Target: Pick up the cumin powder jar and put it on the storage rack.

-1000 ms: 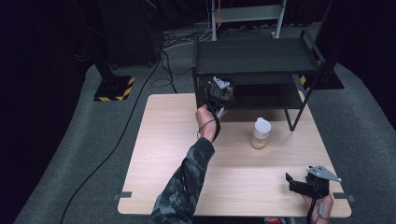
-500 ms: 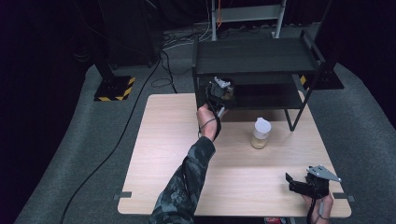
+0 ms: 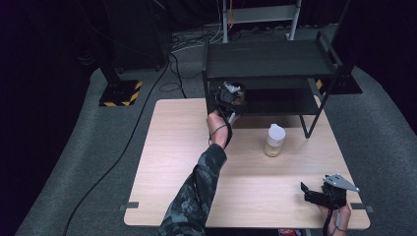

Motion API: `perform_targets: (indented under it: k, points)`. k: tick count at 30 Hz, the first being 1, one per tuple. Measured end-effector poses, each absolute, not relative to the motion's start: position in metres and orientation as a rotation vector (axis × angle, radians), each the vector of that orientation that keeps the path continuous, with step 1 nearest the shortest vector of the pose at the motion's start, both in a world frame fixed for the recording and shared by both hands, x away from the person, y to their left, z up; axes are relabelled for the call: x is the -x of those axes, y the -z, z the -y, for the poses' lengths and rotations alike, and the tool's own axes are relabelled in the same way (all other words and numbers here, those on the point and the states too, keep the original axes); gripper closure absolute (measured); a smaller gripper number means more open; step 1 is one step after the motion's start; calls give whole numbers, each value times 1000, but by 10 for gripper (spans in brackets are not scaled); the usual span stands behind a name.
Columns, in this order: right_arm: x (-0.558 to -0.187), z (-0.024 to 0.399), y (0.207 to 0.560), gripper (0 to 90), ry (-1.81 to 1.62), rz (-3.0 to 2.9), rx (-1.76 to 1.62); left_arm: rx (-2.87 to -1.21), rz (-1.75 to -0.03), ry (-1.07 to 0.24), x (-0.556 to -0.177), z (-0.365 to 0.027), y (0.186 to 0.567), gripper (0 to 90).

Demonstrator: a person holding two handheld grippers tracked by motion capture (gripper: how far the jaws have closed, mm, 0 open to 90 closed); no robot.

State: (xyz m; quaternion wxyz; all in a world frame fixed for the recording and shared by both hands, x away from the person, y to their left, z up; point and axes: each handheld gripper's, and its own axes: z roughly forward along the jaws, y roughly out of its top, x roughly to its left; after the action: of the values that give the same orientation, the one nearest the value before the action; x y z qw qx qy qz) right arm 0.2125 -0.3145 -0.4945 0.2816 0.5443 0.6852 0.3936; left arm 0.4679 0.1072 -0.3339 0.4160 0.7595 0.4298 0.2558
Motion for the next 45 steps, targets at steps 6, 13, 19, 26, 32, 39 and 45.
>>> perform_targets:
  k: [6,13,19,26,32,39,45]
  points:
    - [-213,314,494,6,-1052,-1838,-1457,-1909,-1070,-635,-470,-110,335,302]
    - [-213,314,494,6,-1051,-1837,-1459,-1912,-1067,-630,-471,-110,334,301]
    - [-213,314,494,6,-1051,-1838,-1457,-1915,-1065,-626,-471,-111,334,299]
    - [-212,314,494,5,-1052,-1838,-1456,-1944,-1037,-621,-471,-111,331,204]
    - [-212,314,494,6,-1051,-1836,-1458,-1965,-1031,-621,-468,-112,328,60]
    - [-212,313,494,5,-1046,-1838,-1454,-1963,-1025,-628,-458,-117,326,27]
    - [-213,313,494,5,-1041,-1838,-1453,-1977,-973,-630,-441,-124,327,0]
